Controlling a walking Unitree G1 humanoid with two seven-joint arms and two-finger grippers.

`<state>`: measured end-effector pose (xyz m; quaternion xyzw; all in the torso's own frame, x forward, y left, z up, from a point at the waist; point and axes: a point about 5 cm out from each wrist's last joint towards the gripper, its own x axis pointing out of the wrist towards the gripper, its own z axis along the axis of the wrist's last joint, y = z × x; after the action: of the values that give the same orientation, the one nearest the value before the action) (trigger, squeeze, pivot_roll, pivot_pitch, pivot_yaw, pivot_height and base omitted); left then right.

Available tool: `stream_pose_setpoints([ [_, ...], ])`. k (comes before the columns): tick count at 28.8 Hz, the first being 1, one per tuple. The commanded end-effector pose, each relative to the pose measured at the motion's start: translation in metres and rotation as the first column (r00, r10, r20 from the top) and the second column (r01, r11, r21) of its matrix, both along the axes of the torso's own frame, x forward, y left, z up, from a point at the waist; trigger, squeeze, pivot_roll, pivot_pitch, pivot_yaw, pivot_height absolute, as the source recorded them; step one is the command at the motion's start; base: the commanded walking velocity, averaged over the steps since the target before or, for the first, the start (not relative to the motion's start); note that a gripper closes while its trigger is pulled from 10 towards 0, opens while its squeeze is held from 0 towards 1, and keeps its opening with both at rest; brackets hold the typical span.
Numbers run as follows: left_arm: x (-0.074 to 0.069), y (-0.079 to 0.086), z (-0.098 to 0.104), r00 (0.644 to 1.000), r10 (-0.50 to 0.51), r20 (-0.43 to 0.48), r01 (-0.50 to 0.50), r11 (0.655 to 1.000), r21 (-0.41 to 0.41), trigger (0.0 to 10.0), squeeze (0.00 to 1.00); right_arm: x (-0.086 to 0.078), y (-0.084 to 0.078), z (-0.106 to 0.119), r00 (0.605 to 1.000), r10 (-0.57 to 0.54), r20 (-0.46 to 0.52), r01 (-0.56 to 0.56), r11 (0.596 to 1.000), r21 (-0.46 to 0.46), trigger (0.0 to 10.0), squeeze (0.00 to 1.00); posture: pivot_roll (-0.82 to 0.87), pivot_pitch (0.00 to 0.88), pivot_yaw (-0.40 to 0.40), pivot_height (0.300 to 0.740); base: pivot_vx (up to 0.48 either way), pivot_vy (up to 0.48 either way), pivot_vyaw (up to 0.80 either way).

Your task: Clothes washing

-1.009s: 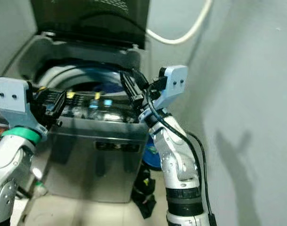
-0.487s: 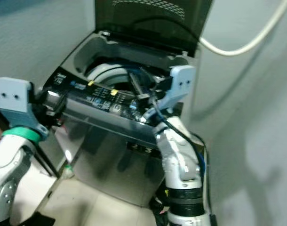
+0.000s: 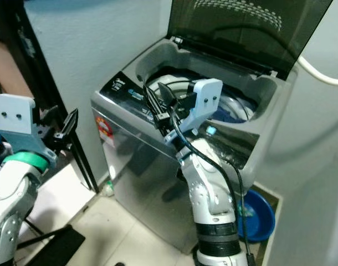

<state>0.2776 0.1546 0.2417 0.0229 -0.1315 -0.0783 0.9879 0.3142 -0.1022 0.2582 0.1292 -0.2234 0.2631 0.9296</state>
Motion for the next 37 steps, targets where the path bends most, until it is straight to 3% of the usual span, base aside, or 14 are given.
stream_pose_setpoints([
  [1,0.0,0.004,-0.004,1.0,0.018,-0.016,-0.018,1.0,0.005,10.0,0.0,-0.001,0.007,-0.001,1.0,0.024,-0.003,-0.024,1.0,-0.004,10.0,0.0,0.15,0.023,-0.004,0.74,0.0,0.0,0.77],
  [25,0.0,0.004,-0.012,0.997,0.013,-0.071,-0.016,0.999,-0.037,10.0,0.0,0.001,0.006,-0.01,0.999,0.033,-0.025,-0.034,0.999,-0.024,10.0,0.0,0.15,0.013,-0.004,0.74,0.0,0.0,0.77],
  [37,-0.003,0.012,-0.039,0.988,0.047,-0.147,-0.05,0.999,-0.013,10.0,0.0,0.003,0.0,-0.032,0.995,0.018,-0.098,-0.024,0.998,-0.062,10.0,0.0,0.15,0.0,-0.003,0.74,0.0,0.0,0.77],
])
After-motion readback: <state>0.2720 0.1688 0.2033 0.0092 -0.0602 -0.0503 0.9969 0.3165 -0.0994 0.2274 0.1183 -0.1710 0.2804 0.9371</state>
